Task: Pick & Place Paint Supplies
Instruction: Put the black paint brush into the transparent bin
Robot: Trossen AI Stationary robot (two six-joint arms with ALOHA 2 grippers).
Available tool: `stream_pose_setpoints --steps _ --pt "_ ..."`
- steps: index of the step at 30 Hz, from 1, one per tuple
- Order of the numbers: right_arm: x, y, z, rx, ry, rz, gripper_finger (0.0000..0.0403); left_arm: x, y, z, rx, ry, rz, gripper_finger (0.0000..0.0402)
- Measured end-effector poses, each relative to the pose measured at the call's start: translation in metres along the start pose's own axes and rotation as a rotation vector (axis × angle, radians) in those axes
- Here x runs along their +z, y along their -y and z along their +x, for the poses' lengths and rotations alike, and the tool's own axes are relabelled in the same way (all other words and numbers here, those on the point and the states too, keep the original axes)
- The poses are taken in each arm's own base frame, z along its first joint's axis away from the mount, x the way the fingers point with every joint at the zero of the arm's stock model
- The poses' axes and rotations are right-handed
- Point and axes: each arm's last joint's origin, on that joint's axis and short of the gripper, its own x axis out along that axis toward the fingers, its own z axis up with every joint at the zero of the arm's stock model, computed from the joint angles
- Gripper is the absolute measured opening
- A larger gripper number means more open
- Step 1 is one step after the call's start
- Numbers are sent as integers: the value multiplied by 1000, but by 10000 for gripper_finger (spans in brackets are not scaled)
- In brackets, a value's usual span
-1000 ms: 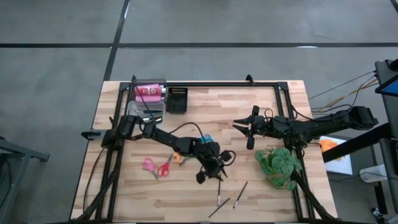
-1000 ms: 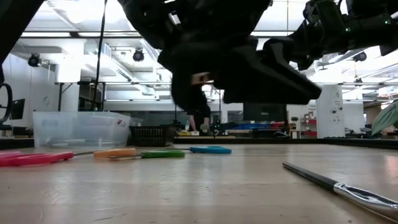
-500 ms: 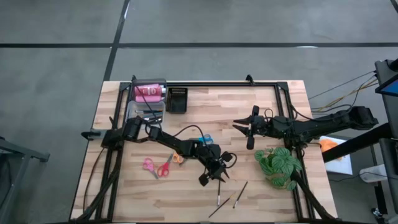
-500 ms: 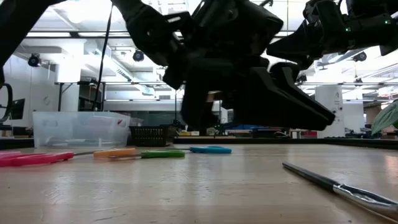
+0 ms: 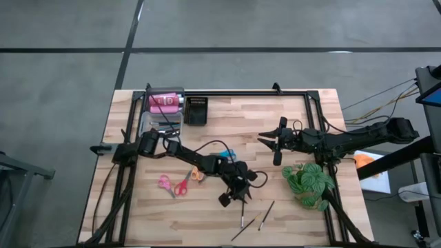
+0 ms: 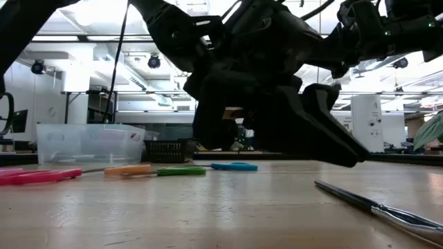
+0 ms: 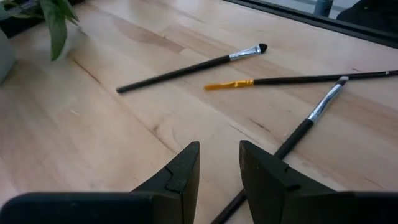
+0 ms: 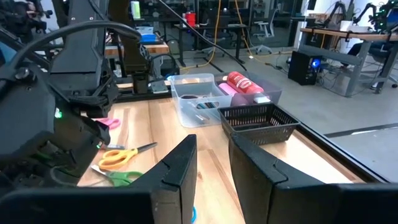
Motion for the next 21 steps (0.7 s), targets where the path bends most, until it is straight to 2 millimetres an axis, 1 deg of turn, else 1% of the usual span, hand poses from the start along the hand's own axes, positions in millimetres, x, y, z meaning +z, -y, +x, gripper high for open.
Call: stream_pose_setpoints --steps 21 --pt "0 0 0 0 -1 0 90 -10 3 -1 -21 -66 -104 113"
